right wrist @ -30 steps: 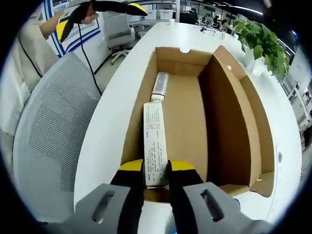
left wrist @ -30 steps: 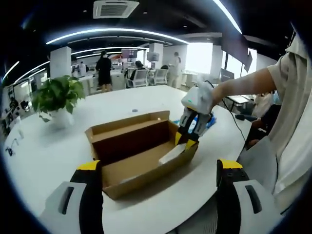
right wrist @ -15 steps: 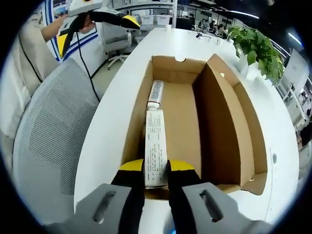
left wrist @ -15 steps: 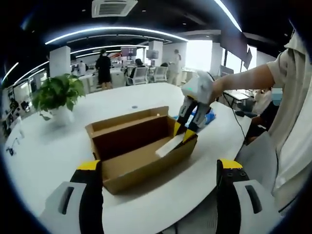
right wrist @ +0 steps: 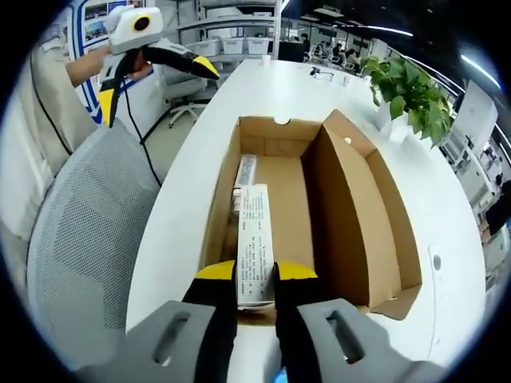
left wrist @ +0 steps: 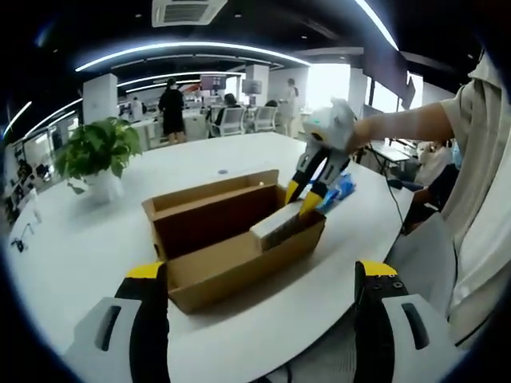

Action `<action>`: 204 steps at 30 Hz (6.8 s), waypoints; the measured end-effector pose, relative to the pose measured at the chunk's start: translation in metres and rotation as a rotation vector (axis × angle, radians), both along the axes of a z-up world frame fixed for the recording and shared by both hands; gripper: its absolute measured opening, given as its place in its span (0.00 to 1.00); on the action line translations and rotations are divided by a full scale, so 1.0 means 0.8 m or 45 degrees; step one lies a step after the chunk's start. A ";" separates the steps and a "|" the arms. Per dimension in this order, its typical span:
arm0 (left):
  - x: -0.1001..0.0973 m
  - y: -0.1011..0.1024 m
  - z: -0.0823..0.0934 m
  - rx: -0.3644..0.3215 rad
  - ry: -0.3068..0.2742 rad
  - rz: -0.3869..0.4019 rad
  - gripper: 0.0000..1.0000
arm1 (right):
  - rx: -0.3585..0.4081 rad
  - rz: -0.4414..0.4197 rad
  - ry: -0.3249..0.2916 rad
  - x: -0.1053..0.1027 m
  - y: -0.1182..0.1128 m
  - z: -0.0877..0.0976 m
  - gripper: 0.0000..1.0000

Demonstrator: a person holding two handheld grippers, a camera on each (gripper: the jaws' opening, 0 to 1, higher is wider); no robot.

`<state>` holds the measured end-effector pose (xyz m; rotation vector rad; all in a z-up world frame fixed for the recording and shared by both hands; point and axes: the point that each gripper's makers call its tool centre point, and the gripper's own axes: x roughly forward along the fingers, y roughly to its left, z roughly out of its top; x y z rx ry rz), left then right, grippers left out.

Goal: Operate the shoe box by opening the lid, removing the specified soft item, and placing it in the target area until the item is outside and the box remains undamaged.

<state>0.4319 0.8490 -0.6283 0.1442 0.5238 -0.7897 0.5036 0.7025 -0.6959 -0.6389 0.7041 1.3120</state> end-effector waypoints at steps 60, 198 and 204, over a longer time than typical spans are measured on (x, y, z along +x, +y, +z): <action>0.009 -0.018 -0.009 0.005 0.015 -0.054 1.00 | 0.139 -0.180 -0.171 0.019 -0.152 0.141 0.14; 0.031 -0.002 -0.066 0.173 0.170 0.008 0.96 | -0.648 -0.277 -0.173 0.128 -0.482 -0.061 0.19; 0.034 -0.001 -0.062 0.177 0.151 -0.001 0.95 | -0.590 -0.379 -0.221 0.132 -0.481 -0.042 0.23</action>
